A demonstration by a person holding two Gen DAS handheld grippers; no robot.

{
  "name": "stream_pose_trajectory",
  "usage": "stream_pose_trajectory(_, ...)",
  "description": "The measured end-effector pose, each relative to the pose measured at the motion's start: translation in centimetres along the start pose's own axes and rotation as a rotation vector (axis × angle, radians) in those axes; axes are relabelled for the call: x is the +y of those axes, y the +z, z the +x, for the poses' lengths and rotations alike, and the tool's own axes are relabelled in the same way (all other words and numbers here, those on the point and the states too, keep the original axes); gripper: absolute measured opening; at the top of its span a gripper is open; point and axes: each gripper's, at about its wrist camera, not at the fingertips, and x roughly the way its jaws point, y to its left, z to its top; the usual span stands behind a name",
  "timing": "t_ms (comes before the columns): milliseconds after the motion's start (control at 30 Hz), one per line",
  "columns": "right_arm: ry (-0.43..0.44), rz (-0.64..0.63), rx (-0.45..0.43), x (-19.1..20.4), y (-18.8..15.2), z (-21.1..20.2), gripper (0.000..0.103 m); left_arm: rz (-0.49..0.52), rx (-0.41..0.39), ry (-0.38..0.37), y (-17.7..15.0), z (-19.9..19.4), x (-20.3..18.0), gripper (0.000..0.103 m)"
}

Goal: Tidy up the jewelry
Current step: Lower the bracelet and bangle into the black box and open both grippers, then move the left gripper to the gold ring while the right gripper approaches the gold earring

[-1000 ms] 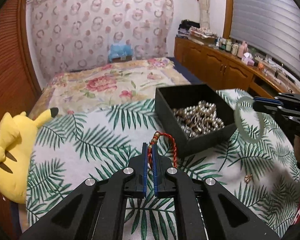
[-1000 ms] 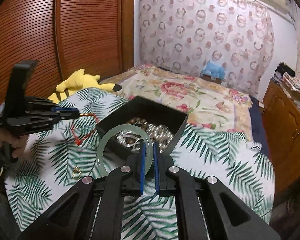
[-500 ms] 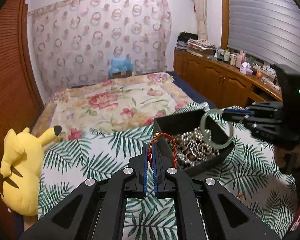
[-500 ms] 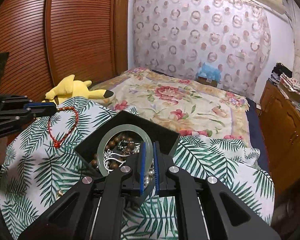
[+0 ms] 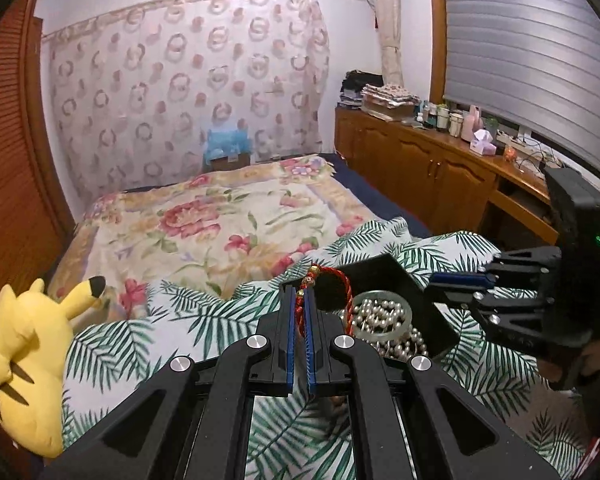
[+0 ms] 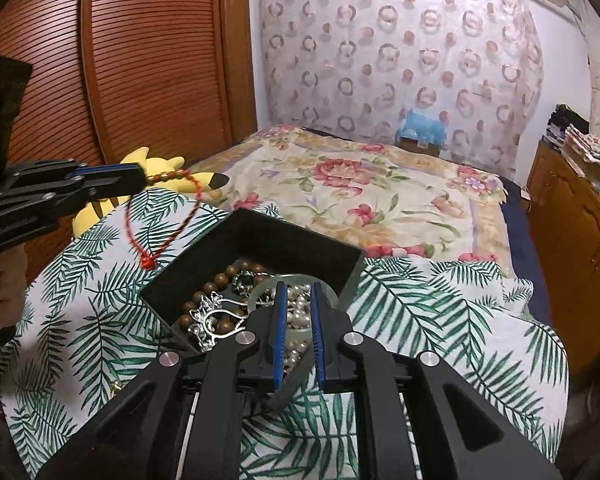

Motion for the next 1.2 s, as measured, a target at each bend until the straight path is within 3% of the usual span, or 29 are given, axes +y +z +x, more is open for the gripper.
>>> stream_pose_trajectory(367,-0.006,0.006,0.011,0.2,-2.0,-1.8,0.013,0.026,0.04,-0.032,0.5,2.8,-1.8,0.003)
stream_pose_trajectory(700,-0.001,0.015,0.01,0.7,-2.9,-2.7,0.014,0.031,0.078,-0.05,-0.5,3.0,-2.7,0.007)
stream_pose_trajectory(767,0.001,0.018,0.011,0.8,-3.0,-2.9,0.015,0.026,0.078,-0.04,-0.6,2.9,-2.7,0.031)
stream_pose_trajectory(833,0.001,0.019,0.012,0.9,-3.3,-3.1,0.015,0.023,0.07,-0.036,-0.8,2.5,-2.6,0.044)
stream_pose_trajectory(900,0.002,0.02,0.013,1.0,-3.5,-3.4,0.015,0.019,0.069,-0.036,-1.0,2.2,-2.6,0.047)
stream_pose_trajectory(1067,0.01,0.024,0.014,1.7,-4.3,-4.1,0.015,0.006,0.058,-0.022,-1.4,1.1,-2.5,0.081)
stream_pose_trajectory(1200,0.019,0.028,0.024,2.4,-5.1,-4.4,0.024,0.005,0.057,-0.015,-1.8,0.4,-2.4,0.09)
